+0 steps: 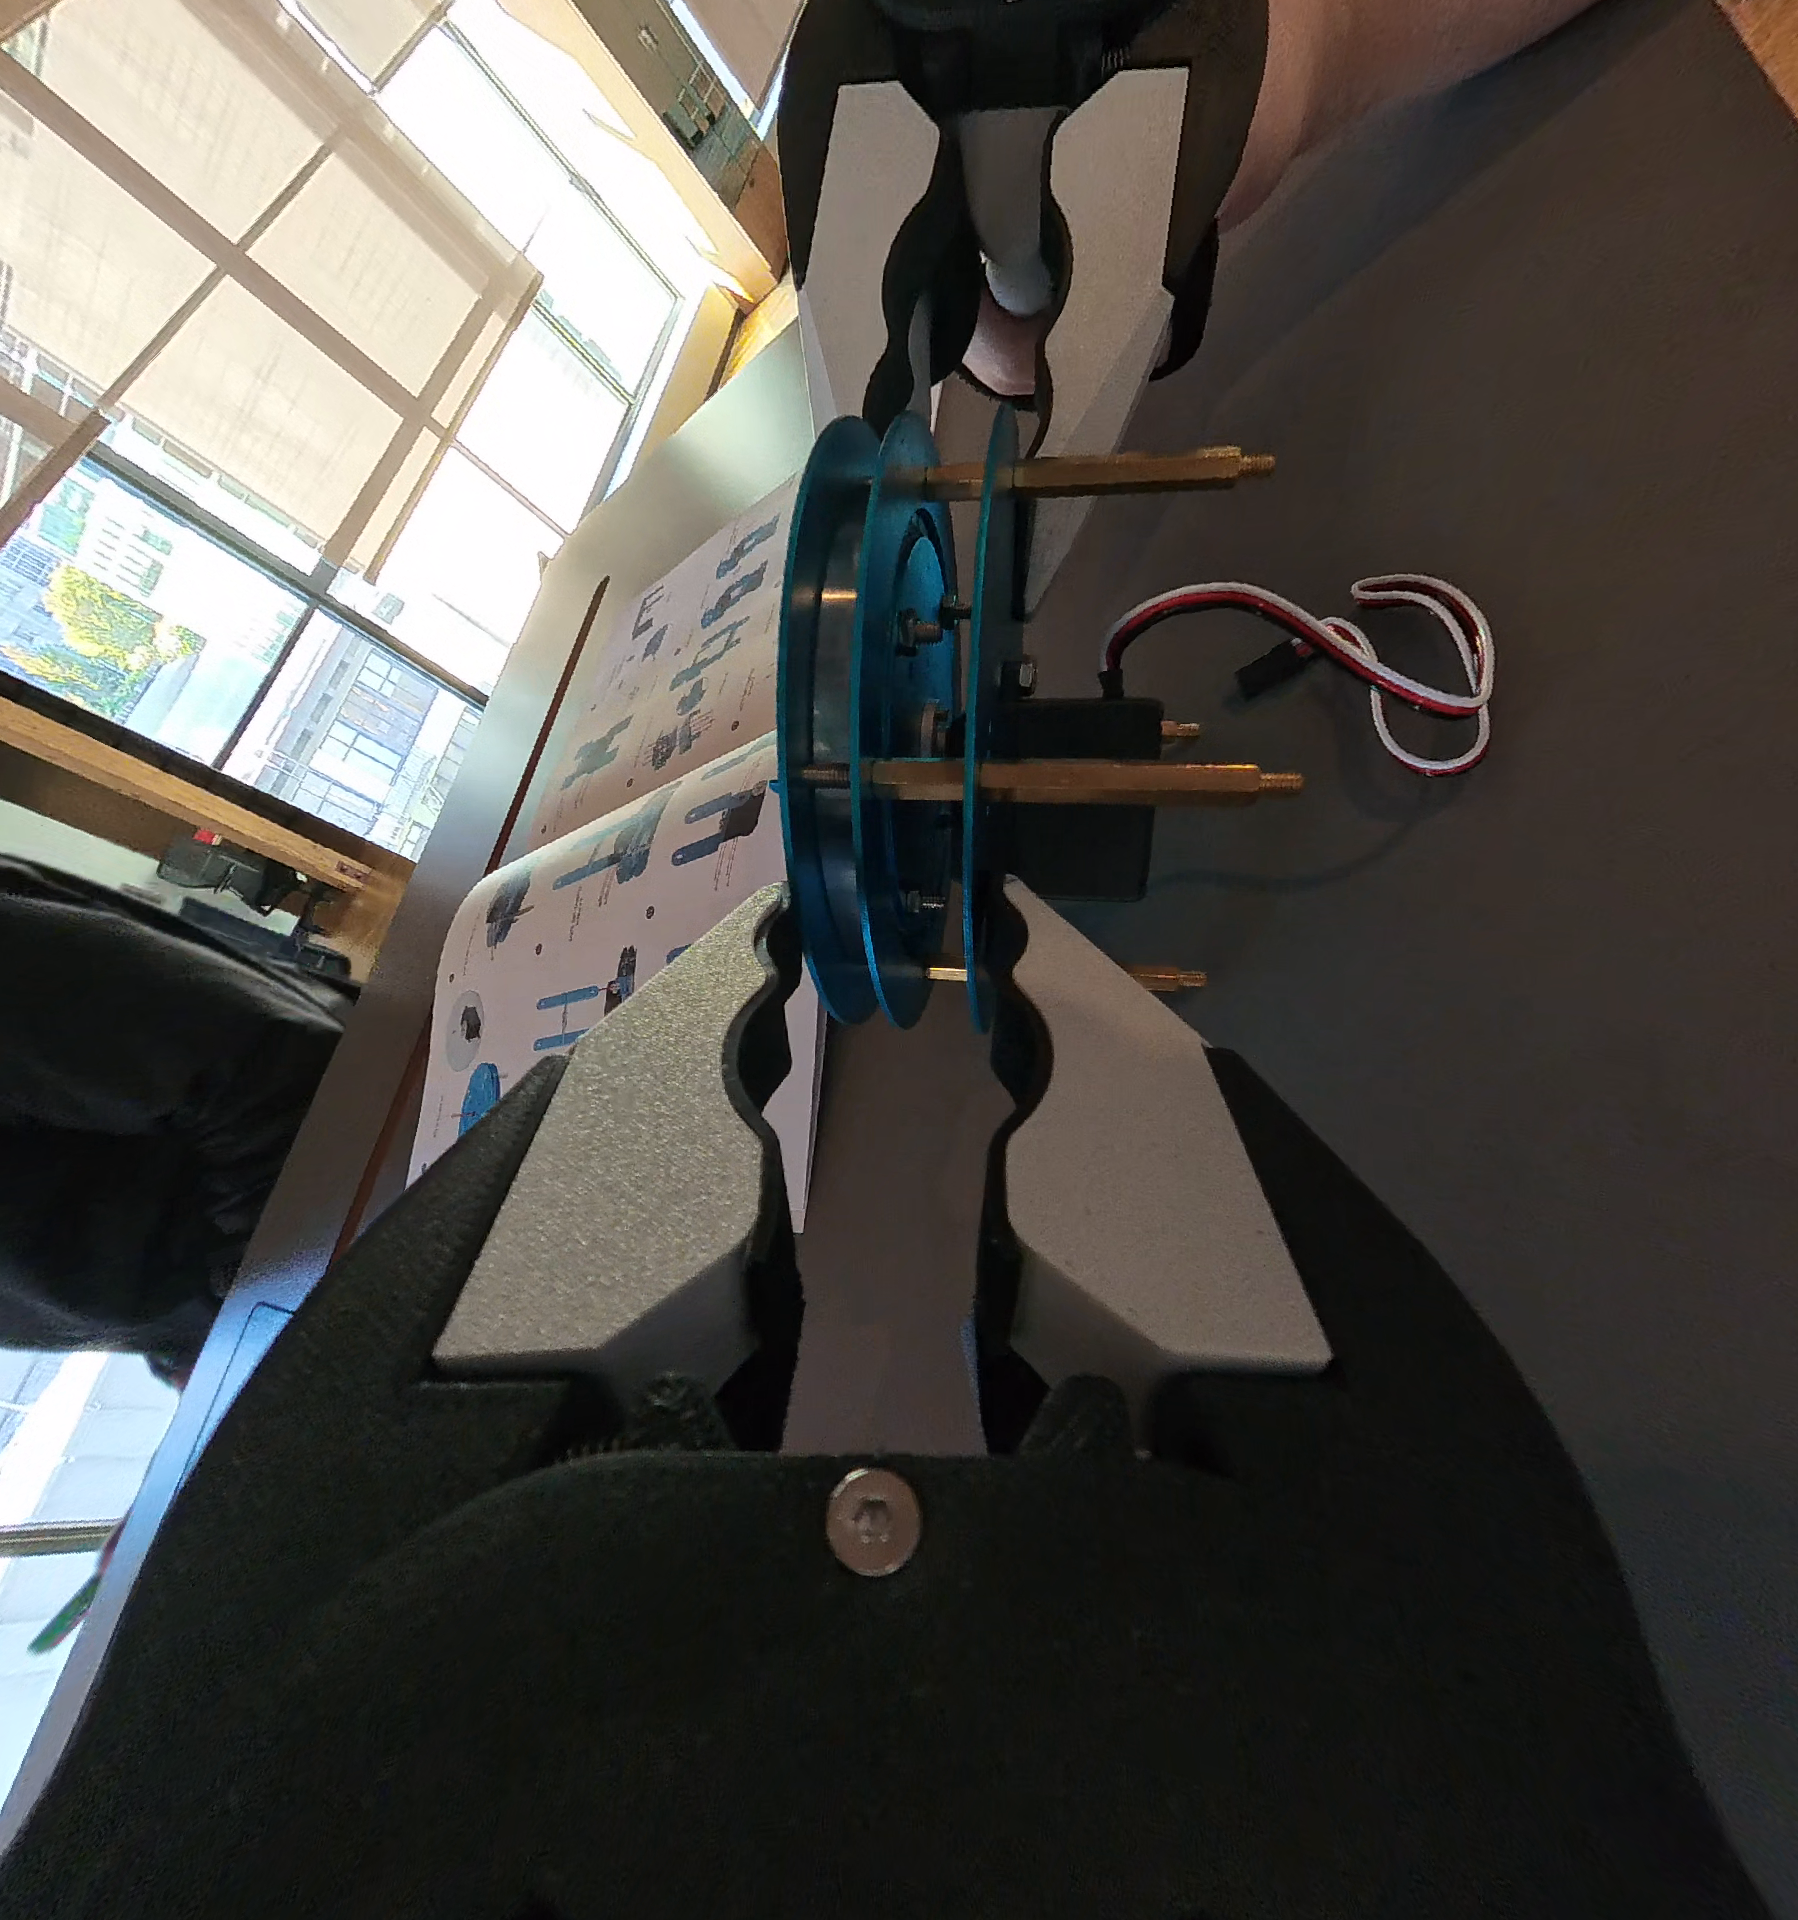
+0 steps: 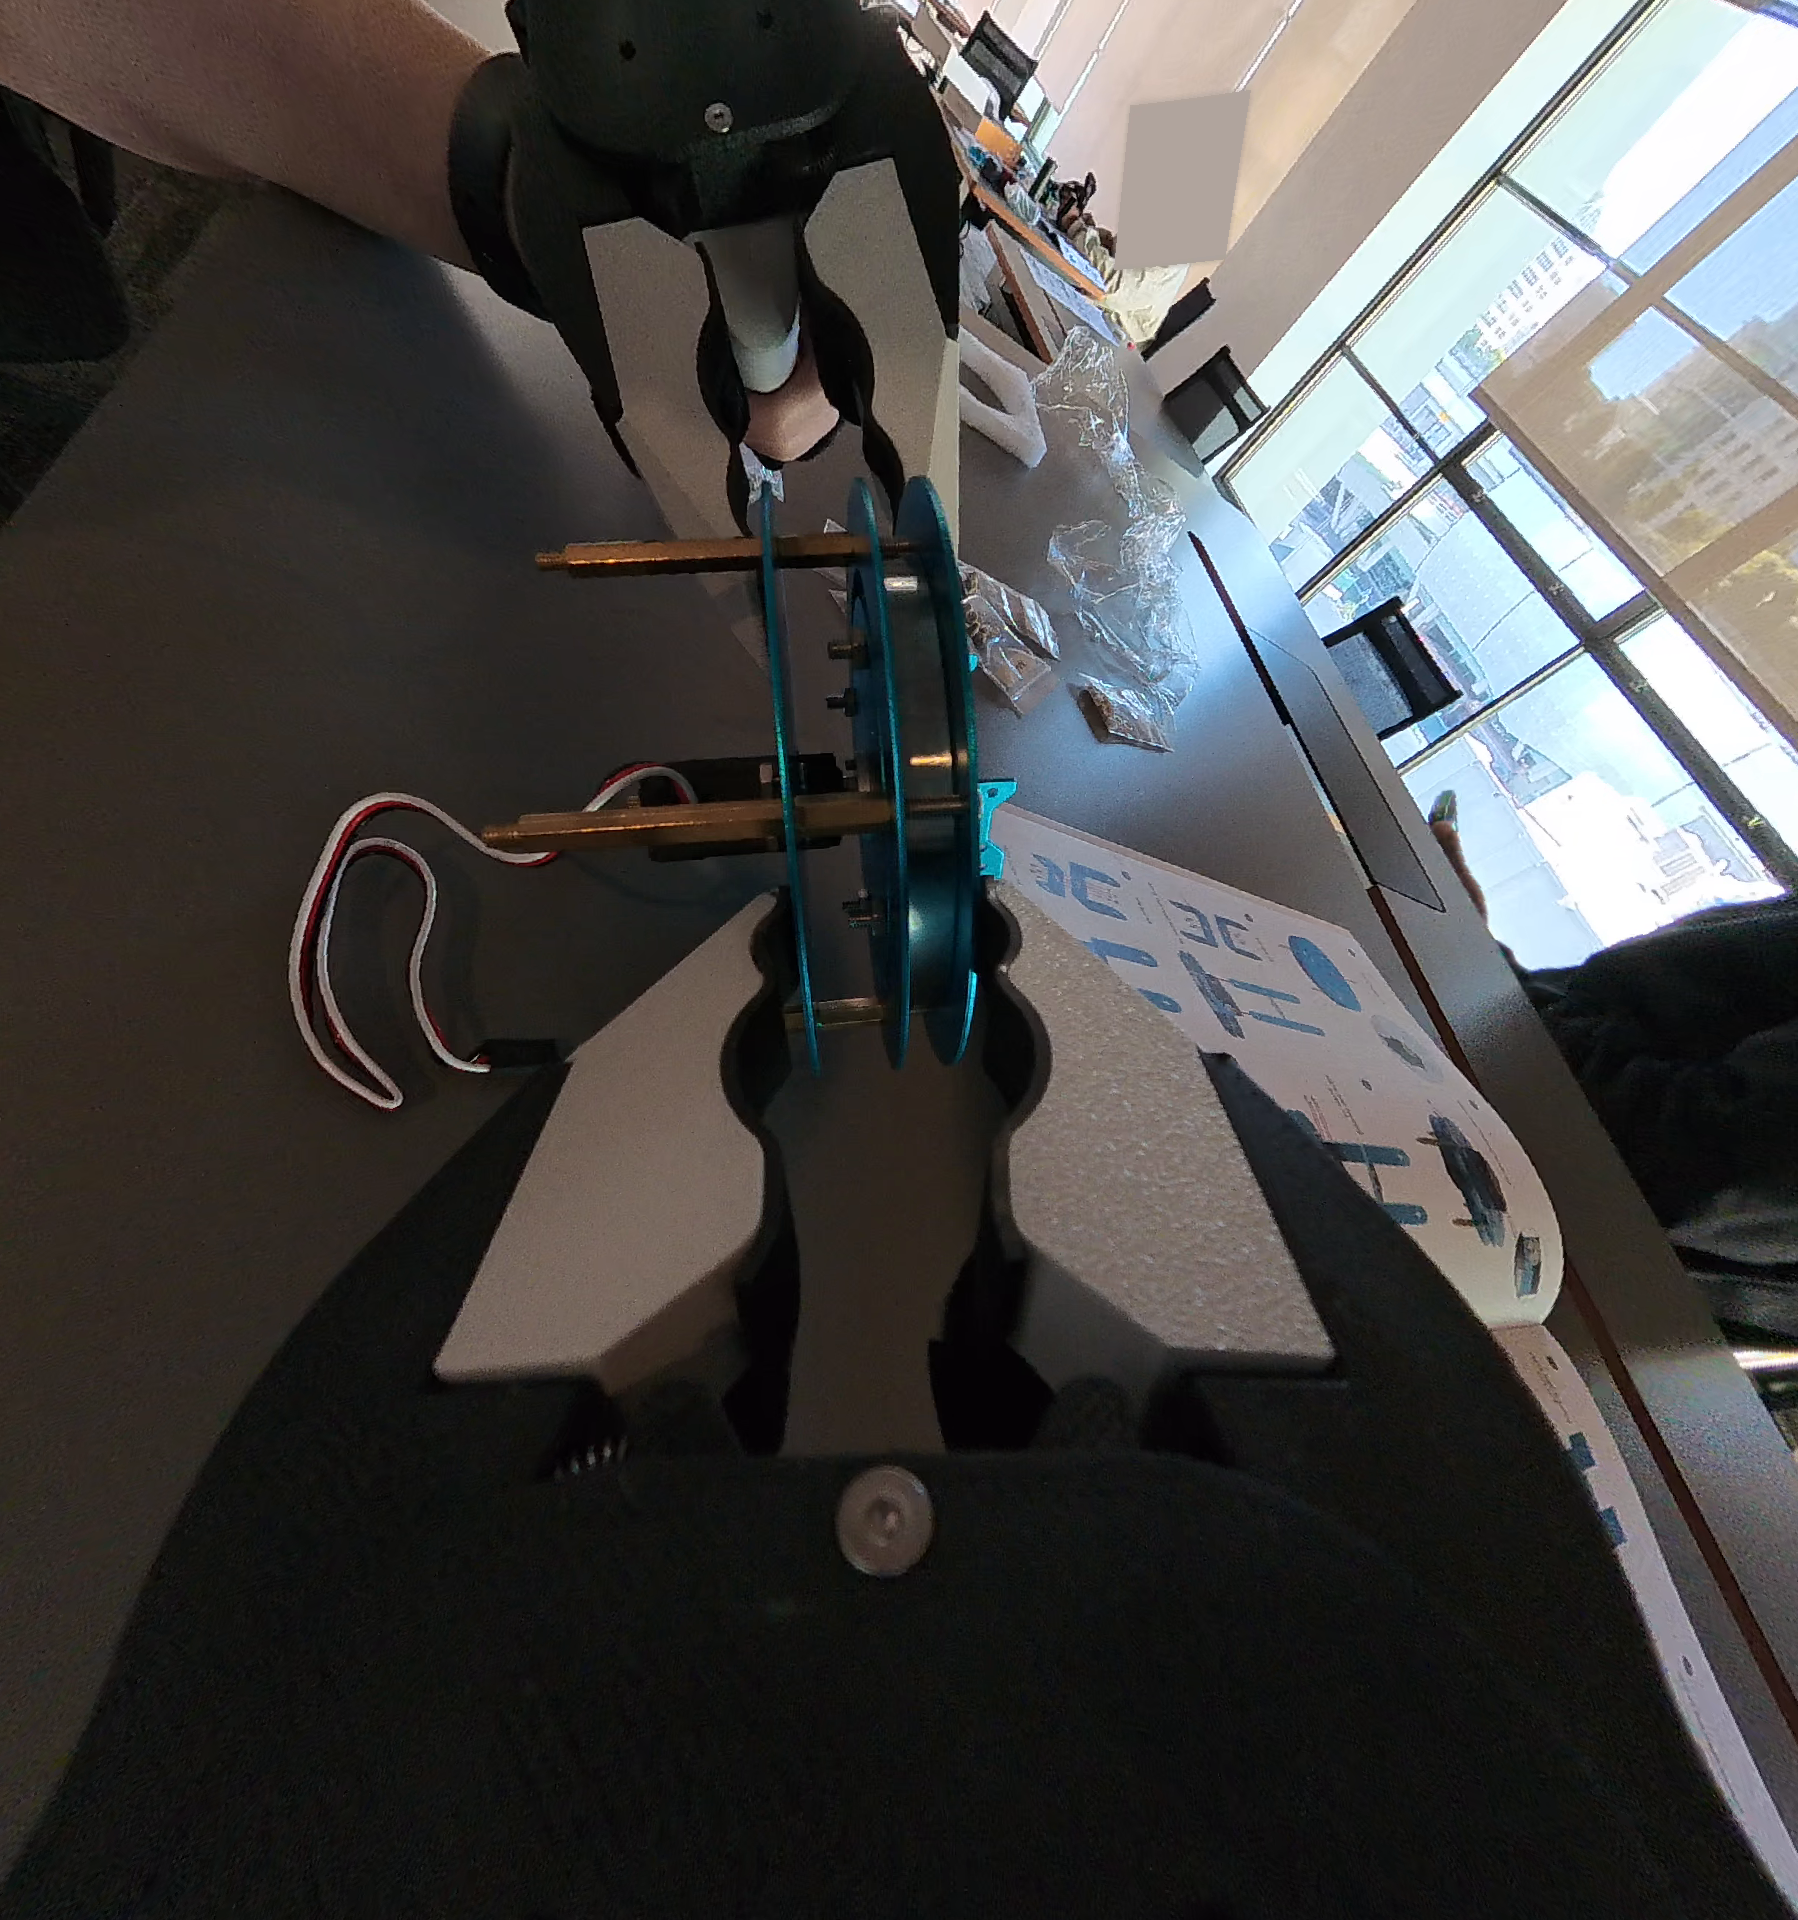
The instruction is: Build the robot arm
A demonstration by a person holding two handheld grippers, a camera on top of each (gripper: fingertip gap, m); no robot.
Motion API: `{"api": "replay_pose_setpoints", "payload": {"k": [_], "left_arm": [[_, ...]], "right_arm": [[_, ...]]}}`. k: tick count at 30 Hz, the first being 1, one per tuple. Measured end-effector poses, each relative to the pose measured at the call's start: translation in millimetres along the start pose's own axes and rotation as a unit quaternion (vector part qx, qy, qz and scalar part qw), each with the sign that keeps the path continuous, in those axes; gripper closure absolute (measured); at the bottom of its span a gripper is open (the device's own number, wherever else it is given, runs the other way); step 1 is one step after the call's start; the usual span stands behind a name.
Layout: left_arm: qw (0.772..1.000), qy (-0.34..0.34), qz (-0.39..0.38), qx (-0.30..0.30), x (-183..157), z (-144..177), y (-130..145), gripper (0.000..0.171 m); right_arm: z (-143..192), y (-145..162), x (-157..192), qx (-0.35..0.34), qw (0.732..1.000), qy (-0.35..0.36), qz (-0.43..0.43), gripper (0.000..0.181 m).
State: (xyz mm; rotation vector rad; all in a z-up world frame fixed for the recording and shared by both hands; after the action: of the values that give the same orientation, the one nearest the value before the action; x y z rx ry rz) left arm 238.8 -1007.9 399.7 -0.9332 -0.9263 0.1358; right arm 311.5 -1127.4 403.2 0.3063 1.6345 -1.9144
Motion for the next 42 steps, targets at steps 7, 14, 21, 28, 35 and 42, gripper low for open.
{"api": "replay_pose_setpoints", "payload": {"k": [7, 14, 21, 28, 35, 42], "left_arm": [[1.0, -0.003, -0.012, 0.0, -0.5, 0.1, -0.9, 0.138], [1.0, -0.006, -0.028, -0.001, -1.3, 0.4, -2.2, 0.138], [0.999, -0.009, -0.036, -0.002, -1.4, 0.5, -2.6, 0.138], [0.998, -0.016, -0.053, 0.0, -2.1, 0.9, -3.8, 0.138], [0.997, -0.022, -0.069, 0.001, -2.6, 1.4, -4.9, 0.138], [0.997, -0.026, -0.078, 0.002, -3.1, 1.8, -5.5, 0.138]], "right_arm": [[0.2, -1.4, 1.5, 0.002, 1.0, 0.003, 0.019, 0.149], [0.6, -3.5, 3.7, 0.003, 0.999, 0.007, 0.043, 0.149], [0.8, -4.8, 4.9, 0.006, 0.998, 0.011, 0.058, 0.149], [1.1, -6.4, 6.0, 0.007, 0.997, 0.015, 0.074, 0.149], [1.2, -7.8, 7.0, 0.009, 0.996, 0.021, 0.09, 0.149], [1.4, -9.0, 7.9, 0.01, 0.994, 0.024, 0.102, 0.149]]}}
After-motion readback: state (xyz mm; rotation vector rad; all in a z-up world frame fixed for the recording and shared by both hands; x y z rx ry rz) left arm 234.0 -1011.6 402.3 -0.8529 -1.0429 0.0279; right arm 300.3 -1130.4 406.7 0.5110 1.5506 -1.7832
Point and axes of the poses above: each gripper's, where its closed fingertips meet, z back along the fingers, y out of its underside, x = y × z across the jaws, the point moved 5 cm from there along z, back along the fingers, and after that the axes turned 7 degrees about -x, right-handed, at the moved point
